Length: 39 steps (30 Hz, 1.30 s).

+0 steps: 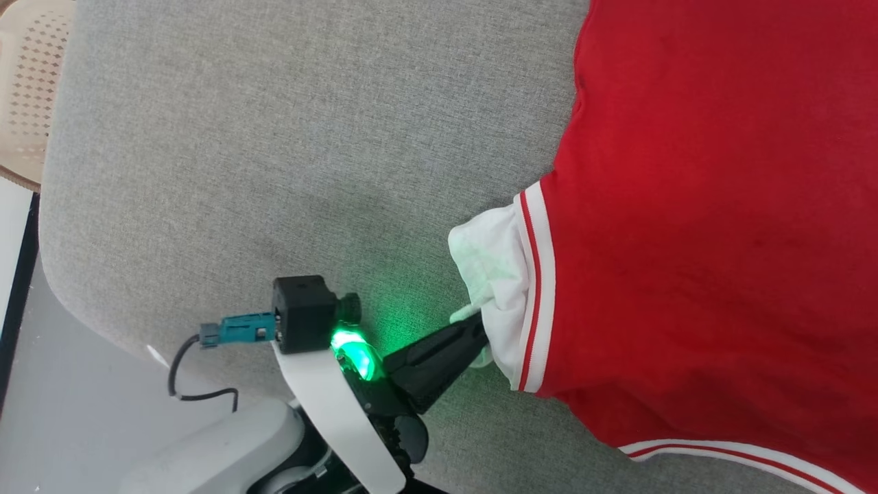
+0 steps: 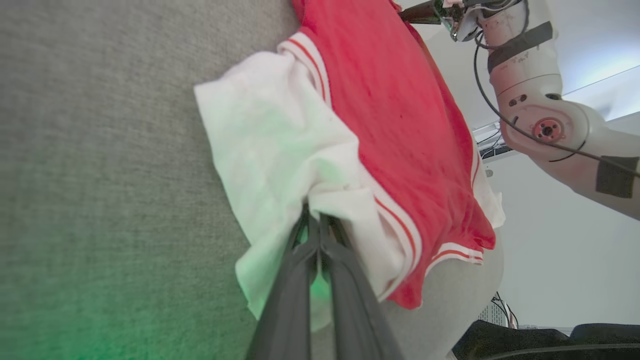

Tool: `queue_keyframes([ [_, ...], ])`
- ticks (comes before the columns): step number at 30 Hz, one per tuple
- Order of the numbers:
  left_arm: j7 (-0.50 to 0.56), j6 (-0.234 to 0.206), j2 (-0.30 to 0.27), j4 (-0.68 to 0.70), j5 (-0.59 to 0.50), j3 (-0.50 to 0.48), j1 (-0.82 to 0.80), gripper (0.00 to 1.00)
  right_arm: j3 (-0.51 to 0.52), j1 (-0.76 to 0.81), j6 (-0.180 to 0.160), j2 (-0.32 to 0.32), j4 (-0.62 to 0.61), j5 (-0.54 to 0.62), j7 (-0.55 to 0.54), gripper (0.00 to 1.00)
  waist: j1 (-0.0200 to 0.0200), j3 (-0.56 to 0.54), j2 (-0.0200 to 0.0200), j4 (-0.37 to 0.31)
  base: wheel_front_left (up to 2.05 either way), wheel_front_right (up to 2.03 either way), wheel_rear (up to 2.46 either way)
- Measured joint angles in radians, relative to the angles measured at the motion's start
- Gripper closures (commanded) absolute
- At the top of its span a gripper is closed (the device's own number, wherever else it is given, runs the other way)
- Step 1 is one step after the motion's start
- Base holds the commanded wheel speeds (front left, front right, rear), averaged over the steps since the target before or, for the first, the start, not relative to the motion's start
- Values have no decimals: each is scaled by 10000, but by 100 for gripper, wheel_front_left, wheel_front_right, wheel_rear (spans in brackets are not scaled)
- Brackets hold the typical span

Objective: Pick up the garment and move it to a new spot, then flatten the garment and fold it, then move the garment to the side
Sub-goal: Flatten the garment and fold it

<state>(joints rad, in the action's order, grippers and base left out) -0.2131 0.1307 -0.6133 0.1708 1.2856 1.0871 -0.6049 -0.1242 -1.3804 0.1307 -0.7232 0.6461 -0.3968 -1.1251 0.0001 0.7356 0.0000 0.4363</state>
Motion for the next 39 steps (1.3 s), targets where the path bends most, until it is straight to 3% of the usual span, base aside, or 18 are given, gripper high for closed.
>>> queue_keyframes([
  [7,-251,0,-249,-159,71,33,-128,100,-240,27,2,25,6,-407,633,100,0,-192,0,-305,0,0,0],
  [18,-353,0,-861,-1030,437,-222,-60,100,-1379,2682,0,-1162,-1967,-2811,2092,100,0,-1254,0,-1400,0,0,0],
  [26,-403,-472,-1530,-1336,485,-430,466,100,-1624,6199,0,-1471,-4217,-4146,3195,100,0,-2272,0,-2479,0,0,0],
  [32,-437,-997,-1919,-1361,686,-635,1032,100,-1193,9701,0,-1655,-6077,-4970,3277,100,0,-3099,0,-3187,0,0,0],
  [35,-439,-1108,-1988,-1360,708,-744,1294,100,-631,11416,0,-1490,-7033,-5296,3227,100,0,-3396,0,-3512,0,0,0],
  [39,-466,-1133,-1952,-1350,709,-838,1430,100,52,13451,0,-773,-8355,-5490,3103,100,-1,-3658,0,-3771,0,0,0],
])
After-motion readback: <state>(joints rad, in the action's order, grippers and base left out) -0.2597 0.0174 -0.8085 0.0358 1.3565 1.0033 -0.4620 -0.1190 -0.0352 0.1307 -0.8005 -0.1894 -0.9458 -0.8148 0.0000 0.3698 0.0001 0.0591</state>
